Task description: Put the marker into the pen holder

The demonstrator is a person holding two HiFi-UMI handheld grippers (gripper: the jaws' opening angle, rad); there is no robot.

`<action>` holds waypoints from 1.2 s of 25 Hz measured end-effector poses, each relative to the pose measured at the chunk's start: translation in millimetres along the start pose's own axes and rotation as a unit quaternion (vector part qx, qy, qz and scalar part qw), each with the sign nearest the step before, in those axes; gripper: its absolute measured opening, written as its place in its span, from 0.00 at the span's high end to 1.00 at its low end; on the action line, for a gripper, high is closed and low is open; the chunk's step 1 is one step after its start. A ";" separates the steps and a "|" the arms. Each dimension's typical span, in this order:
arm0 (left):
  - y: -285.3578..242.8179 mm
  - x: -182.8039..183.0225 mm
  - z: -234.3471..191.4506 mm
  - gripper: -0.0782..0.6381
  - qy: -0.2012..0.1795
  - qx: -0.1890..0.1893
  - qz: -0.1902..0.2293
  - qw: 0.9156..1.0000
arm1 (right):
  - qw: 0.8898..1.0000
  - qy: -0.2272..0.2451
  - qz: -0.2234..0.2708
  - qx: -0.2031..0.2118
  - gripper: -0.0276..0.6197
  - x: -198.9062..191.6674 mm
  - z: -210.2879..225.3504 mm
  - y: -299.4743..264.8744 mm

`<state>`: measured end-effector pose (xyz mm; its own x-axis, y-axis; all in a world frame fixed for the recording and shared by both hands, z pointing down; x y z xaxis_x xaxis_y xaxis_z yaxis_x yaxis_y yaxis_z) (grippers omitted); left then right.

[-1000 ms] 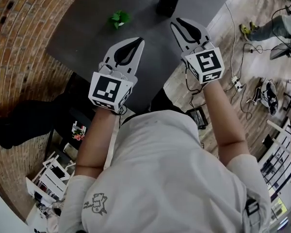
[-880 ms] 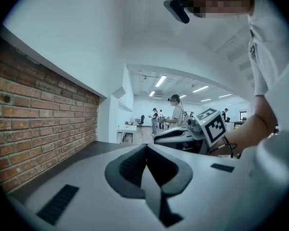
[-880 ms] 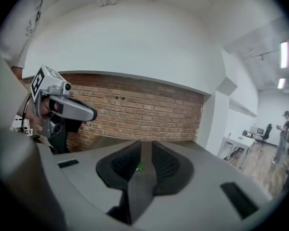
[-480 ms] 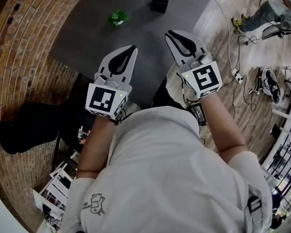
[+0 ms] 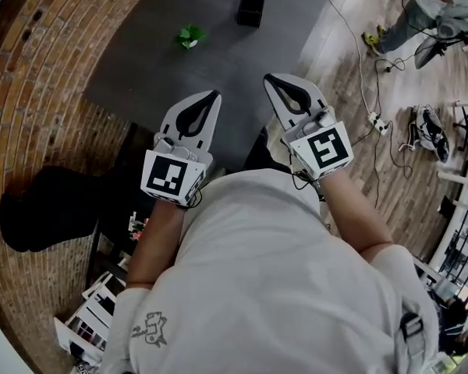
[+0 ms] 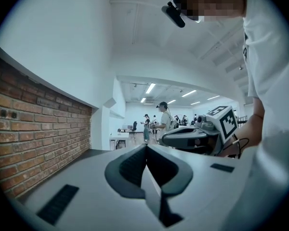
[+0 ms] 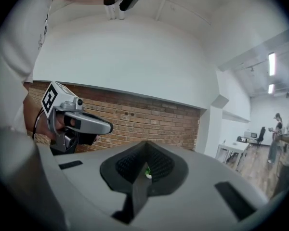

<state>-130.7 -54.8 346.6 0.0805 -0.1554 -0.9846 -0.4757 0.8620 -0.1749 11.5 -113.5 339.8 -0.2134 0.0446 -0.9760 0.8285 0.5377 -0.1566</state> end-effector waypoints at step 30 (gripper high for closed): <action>1.6 7.6 64.8 0.88 0.008 0.005 -0.001 1.000 | 0.999 -0.007 0.001 -0.034 0.95 -6.5 21.3 103.5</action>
<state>-74.1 -23.3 338.5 0.0675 -0.1637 -0.9842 -0.4666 0.8668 -0.1762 109.7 -76.2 326.7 -0.2047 0.0343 -0.9782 0.7913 0.5941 -0.1447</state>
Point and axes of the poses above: the fingertips, and each gripper's own axes: y backward along the fingers, z to its right, x out of its top, the point moved 5 cm from there along y, backward along the fingers, and after that the axes turned 5 degrees about -z, right-handed, at the moved point
